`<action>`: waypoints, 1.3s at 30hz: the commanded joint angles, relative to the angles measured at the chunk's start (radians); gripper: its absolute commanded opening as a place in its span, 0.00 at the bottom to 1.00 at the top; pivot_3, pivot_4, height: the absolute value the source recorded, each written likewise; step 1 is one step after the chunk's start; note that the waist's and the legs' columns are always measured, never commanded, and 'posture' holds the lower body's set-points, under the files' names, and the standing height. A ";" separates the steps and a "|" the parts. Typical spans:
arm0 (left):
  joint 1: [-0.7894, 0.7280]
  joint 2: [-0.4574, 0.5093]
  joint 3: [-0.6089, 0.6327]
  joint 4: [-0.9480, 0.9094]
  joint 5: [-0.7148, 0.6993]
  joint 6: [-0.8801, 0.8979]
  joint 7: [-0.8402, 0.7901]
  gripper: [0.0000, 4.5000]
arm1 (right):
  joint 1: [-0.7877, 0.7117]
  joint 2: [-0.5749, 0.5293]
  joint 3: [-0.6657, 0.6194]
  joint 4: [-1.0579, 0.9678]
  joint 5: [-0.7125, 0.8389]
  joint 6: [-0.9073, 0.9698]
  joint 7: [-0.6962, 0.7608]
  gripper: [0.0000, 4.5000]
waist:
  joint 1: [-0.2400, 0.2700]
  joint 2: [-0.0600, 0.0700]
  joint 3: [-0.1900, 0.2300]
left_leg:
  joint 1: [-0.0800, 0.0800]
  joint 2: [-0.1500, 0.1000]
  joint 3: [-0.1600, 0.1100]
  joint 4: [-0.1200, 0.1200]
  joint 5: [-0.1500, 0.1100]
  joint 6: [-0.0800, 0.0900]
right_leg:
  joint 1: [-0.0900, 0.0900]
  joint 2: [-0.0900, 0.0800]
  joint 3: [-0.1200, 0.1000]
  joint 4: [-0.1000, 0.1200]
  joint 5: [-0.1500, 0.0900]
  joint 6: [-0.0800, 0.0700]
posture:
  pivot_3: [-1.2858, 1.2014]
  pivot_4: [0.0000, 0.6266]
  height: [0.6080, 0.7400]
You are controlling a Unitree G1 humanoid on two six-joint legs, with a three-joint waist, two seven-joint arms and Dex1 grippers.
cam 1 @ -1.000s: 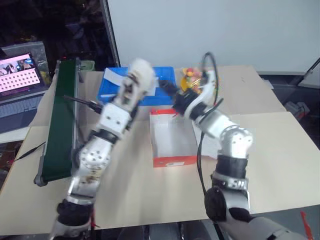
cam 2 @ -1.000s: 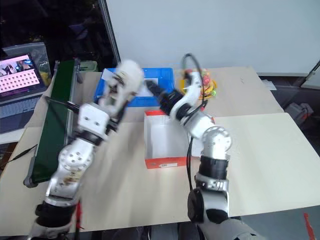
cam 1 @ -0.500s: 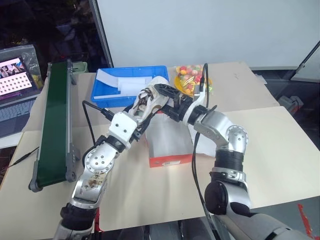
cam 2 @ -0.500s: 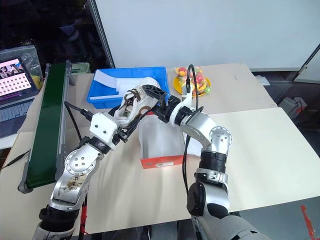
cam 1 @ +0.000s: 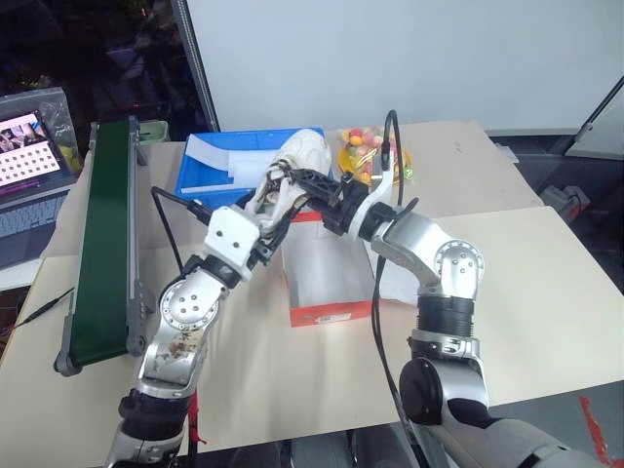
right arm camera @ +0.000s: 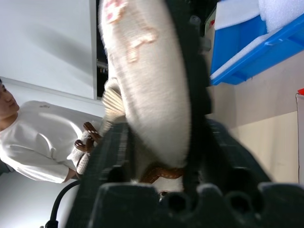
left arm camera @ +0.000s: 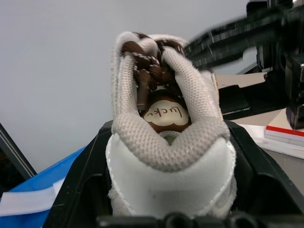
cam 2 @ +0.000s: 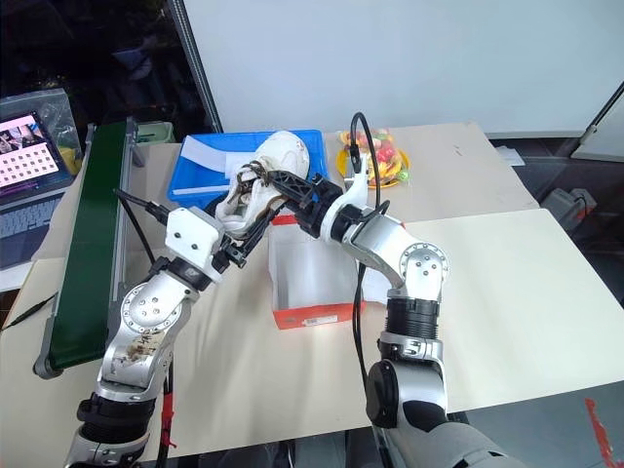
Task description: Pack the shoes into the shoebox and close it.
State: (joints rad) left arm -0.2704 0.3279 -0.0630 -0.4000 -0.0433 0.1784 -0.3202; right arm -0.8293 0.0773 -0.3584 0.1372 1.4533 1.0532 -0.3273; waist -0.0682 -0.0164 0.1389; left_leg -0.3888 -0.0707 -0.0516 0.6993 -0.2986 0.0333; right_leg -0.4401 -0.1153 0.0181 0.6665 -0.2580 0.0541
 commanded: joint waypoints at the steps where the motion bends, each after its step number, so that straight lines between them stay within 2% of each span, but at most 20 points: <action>1: -0.008 -0.006 -0.015 -0.002 0.001 0.006 -0.014 0.61 | -0.027 0.024 0.035 -0.075 0.058 -0.015 0.026 0.16 | 0.000 0.000 0.000 | 0.000 0.000 0.000 0.000 0.000 0.000 | 0.000 0.000 0.000 0.000 0.000 0.000 | 0.52 0.24 0.88; 7: -0.005 -0.013 -0.016 -0.001 -0.021 0.042 -0.027 0.61 | -0.027 0.052 0.041 -0.096 0.094 -0.038 0.017 0.13 | 0.000 0.000 0.000 | 0.000 0.000 0.000 0.000 0.000 0.000 | 0.000 0.000 0.000 0.000 0.000 0.000 | 0.52 0.24 0.88; 10: -0.006 -0.010 -0.014 0.000 -0.009 0.047 -0.022 0.80 | -0.029 0.059 0.039 -0.105 0.092 -0.068 0.015 0.13 | 0.000 0.000 0.000 | 0.000 0.000 0.000 0.000 0.000 0.000 | 0.000 0.000 0.000 0.000 0.000 0.000 | 0.52 0.24 0.88; 12: -0.007 -0.008 -0.021 0.002 0.001 0.054 -0.022 0.97 | -0.028 0.053 0.041 -0.113 0.068 -0.096 0.018 0.13 | 0.000 0.000 0.000 | 0.000 0.000 0.000 0.000 0.000 0.000 | 0.000 0.000 0.000 0.000 0.000 0.000 | 0.52 0.24 0.88; 13: -0.003 -0.004 -0.028 0.000 0.004 0.053 -0.029 1.00 | -0.027 0.045 0.042 -0.118 0.043 -0.117 0.026 0.13 | 0.000 0.000 0.000 | 0.000 0.000 0.000 0.000 0.000 0.000 | 0.000 0.000 0.000 0.000 0.000 0.000 | 0.52 0.24 0.88; 16: 0.007 -0.001 -0.028 -0.003 0.022 0.024 -0.024 1.00 | -0.033 -0.005 0.057 -0.135 -0.093 -0.202 0.067 0.13 | -0.001 0.000 0.000 | 0.000 0.000 0.000 0.000 0.000 0.000 | 0.000 0.000 0.000 0.000 0.000 0.000 | 0.52 0.24 0.88; 19: 0.011 -0.016 0.001 -0.008 0.013 0.038 0.002 1.00 | -0.102 -0.082 0.036 -0.103 -0.313 -0.397 0.061 0.13 | 0.002 0.000 0.000 | 0.000 0.000 0.000 0.000 0.000 0.000 | 0.000 0.000 0.000 0.000 0.000 0.000 | 0.52 0.24 0.88; 21: 0.021 -0.015 0.005 -0.010 0.012 0.053 -0.001 1.00 | -0.139 -0.198 0.077 -0.084 -0.527 -0.500 0.070 0.13 | 0.016 0.000 0.000 | -0.001 -0.001 0.000 0.002 0.000 0.000 | 0.000 0.000 0.000 0.000 0.000 0.001 | 0.52 0.24 0.88; 24: 0.046 -0.005 0.024 -0.038 -0.036 0.085 -0.037 1.00 | -0.153 -0.365 0.168 -0.062 -0.752 -0.543 0.130 0.13 | 0.031 0.000 0.000 | -0.001 -0.002 -0.002 0.002 0.000 0.000 | 0.000 -0.001 -0.002 -0.001 0.001 0.001 | 0.52 0.24 0.88; 27: 0.071 0.039 0.050 -0.065 -0.086 0.090 -0.102 1.00 | -0.154 -0.454 0.220 -0.048 -0.827 -0.471 0.188 0.13 | 0.017 0.000 0.000 | -0.001 -0.001 -0.001 -0.002 0.000 0.000 | -0.001 -0.001 -0.002 -0.002 0.001 0.001 | 0.52 0.24 0.88; 30: 0.138 0.188 0.087 -0.037 -0.165 0.040 -0.309 1.00 | -0.178 -0.539 0.236 -0.047 -0.794 -0.249 0.270 0.13 | -0.009 0.000 0.000 | 0.000 0.001 0.003 -0.004 0.000 0.000 | -0.002 0.000 0.003 -0.002 0.001 0.001 | 0.52 0.24 0.88; 34: 0.160 0.307 0.109 -0.008 -0.243 -0.020 -0.482 1.00 | -0.238 -0.593 0.168 -0.010 -0.684 0.071 0.315 0.13 | 0.002 0.001 0.000 | 0.001 0.002 0.003 -0.004 -0.001 0.001 | -0.002 0.001 0.006 -0.003 0.002 -0.002 | 0.52 0.24 0.88; 39: 0.123 0.358 0.114 0.090 -0.243 -0.112 -0.573 1.00 | -0.346 -0.587 0.068 0.071 -0.623 0.410 0.321 0.13 | 0.024 0.001 0.001 | 0.000 0.002 0.002 -0.001 -0.001 0.003 | -0.001 0.001 0.005 -0.004 0.003 -0.002 | 0.52 0.24 0.88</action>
State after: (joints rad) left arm -0.1266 0.6742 0.0314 -0.3253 -0.2786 0.1095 -0.8662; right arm -1.1306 -0.5049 -0.2228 0.2071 0.8018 1.3667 -0.0056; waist -0.0439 -0.0152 0.1396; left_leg -0.3885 -0.0689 -0.0498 0.6983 -0.3002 0.0359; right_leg -0.4414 -0.1141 0.0226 0.6628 -0.2549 0.0522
